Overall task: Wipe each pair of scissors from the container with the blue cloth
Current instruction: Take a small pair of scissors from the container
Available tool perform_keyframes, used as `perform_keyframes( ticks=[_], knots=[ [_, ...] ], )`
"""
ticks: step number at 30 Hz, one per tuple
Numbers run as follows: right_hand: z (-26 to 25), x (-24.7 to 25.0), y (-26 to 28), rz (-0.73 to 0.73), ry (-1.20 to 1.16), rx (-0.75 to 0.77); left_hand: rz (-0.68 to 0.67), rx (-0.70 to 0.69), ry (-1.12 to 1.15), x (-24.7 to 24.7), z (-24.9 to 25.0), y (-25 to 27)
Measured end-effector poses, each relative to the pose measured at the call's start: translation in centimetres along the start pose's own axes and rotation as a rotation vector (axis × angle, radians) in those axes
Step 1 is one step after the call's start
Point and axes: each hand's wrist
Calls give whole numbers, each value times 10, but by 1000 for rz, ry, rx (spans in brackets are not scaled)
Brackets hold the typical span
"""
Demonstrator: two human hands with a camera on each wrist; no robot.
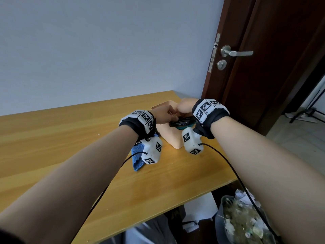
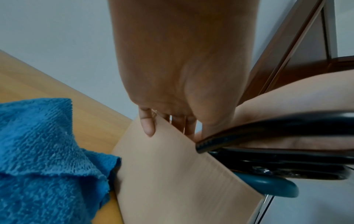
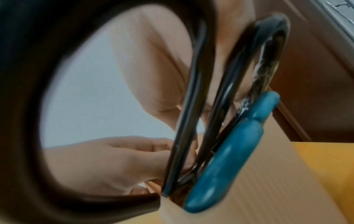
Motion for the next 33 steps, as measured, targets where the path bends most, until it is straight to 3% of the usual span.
perform_keyframes(
  ticks=[5,9,20,28,33],
  knots=[
    [11,1,-10,-17,-361,-5,-8,22,-7,2,2,-3],
    [5,2,-9,-29,-349,-102,-22,37,4,3,1,-8],
    [5,7,-18,18,-704,-131,148,66,23,18,2,-6],
    [-26,22,19,137,-885,-54,310,108,451,33,-8,22],
    [-61,15,34,197,-998,14,408,45,671,48,-15,47]
  ],
)
Point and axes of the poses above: each hand's wrist, its own y-axis away from the middle knuckle, its own x-axis out of the back of the hand, z = x × y, and after that the axes turned 9 degrees about -y, right-handed
